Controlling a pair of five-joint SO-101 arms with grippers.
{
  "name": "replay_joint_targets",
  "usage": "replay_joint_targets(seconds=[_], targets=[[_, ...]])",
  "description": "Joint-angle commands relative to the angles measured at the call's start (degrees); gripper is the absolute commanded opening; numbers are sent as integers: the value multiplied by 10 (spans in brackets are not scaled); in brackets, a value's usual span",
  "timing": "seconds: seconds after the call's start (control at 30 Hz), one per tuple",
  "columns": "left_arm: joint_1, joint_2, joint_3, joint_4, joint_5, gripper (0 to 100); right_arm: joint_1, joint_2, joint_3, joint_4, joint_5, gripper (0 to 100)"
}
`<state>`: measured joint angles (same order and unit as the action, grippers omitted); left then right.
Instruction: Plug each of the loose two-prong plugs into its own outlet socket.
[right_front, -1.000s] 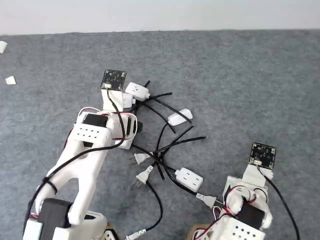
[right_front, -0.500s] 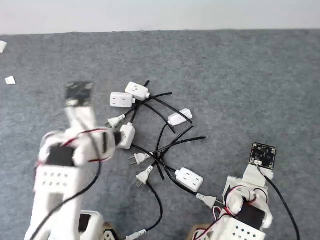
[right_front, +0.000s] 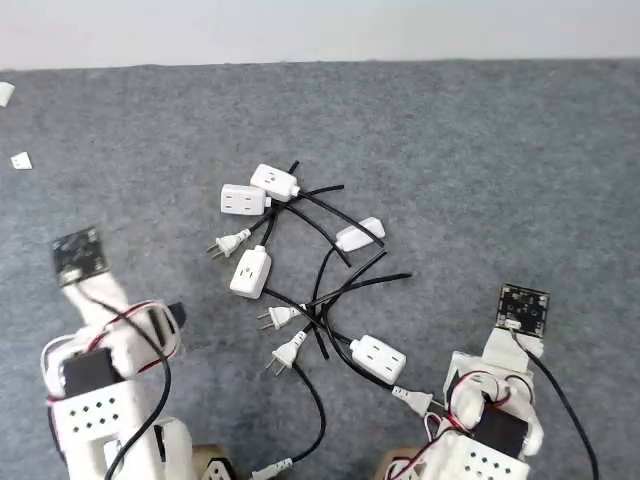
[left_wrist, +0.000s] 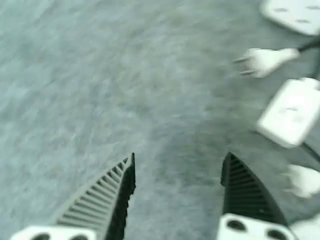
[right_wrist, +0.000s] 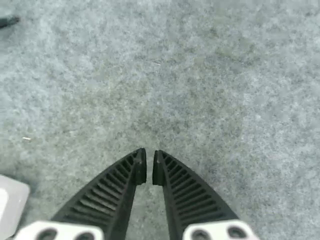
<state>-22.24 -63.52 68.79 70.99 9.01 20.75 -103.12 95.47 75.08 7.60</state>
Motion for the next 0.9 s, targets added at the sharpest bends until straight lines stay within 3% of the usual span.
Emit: replay_joint_targets(seconds=[0.0,0.23,0.47,0.87], targets=[[-79,-32,29,1,3,263,-51,-8,10,-8,-4,44],[-104,-114,59,1,3,264,-298,-8,10,0,-6,41],[-124,-212,90,6,4,264,-499,-8,10,0,-5,41],[-125,-217,92,11,4,264,-899,-8,10,0,-6,39]])
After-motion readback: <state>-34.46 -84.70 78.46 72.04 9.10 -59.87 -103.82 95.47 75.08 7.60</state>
